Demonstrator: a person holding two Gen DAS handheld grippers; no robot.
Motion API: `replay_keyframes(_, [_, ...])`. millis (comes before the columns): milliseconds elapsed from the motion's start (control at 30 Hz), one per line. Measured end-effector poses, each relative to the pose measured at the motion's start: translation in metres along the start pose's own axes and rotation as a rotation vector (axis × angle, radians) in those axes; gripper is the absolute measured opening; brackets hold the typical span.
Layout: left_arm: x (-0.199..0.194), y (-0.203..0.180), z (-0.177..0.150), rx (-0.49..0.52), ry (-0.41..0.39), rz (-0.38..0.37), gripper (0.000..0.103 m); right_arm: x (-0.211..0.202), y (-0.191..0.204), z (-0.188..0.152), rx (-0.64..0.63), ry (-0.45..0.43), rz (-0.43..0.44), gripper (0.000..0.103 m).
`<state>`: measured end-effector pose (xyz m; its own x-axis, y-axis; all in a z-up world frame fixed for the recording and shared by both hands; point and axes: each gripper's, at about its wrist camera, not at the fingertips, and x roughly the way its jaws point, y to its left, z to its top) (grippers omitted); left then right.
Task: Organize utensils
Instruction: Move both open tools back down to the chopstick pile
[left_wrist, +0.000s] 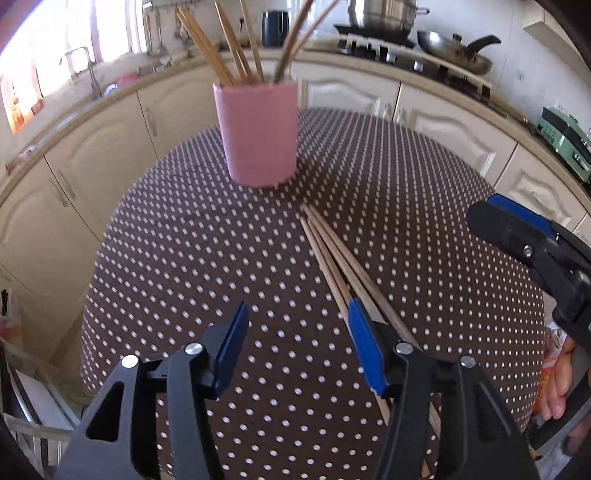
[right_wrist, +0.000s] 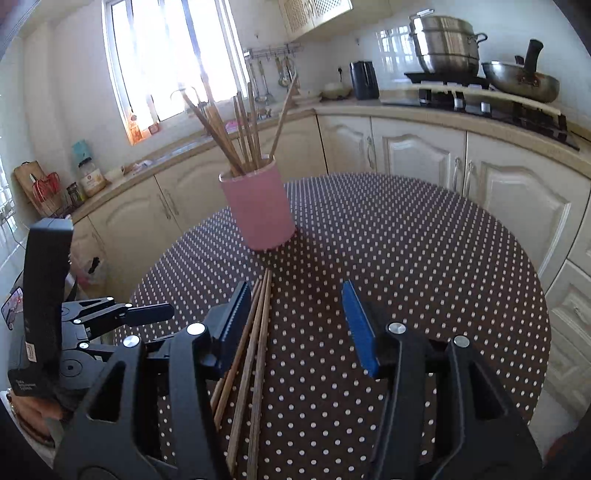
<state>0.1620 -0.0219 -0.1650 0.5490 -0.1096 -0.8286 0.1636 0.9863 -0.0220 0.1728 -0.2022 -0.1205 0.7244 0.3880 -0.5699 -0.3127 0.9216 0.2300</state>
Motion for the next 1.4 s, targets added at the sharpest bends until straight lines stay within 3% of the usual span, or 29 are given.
replay_keyframes(267, [0.022,-0.007,0.003,-0.002,0.113,0.013,0.056,0.008,-0.002,-0.008,-0.002,0.065,-0.006,0.055])
replay_keyframes(1033, [0.029,-0.020,0.012,0.012,0.134,0.034,0.056,0.015,-0.010,-0.007,0.007,0.107,-0.001,0.056])
replay_keyframes(1233, [0.034,-0.008,0.015,-0.026,0.142,-0.004,0.056,0.019,-0.003,0.001,-0.028,0.135,-0.010,0.056])
replay_keyframes(1400, [0.031,0.002,0.012,-0.034,0.148,0.009,0.056,0.026,-0.001,0.004,-0.044,0.177,-0.001,0.056])
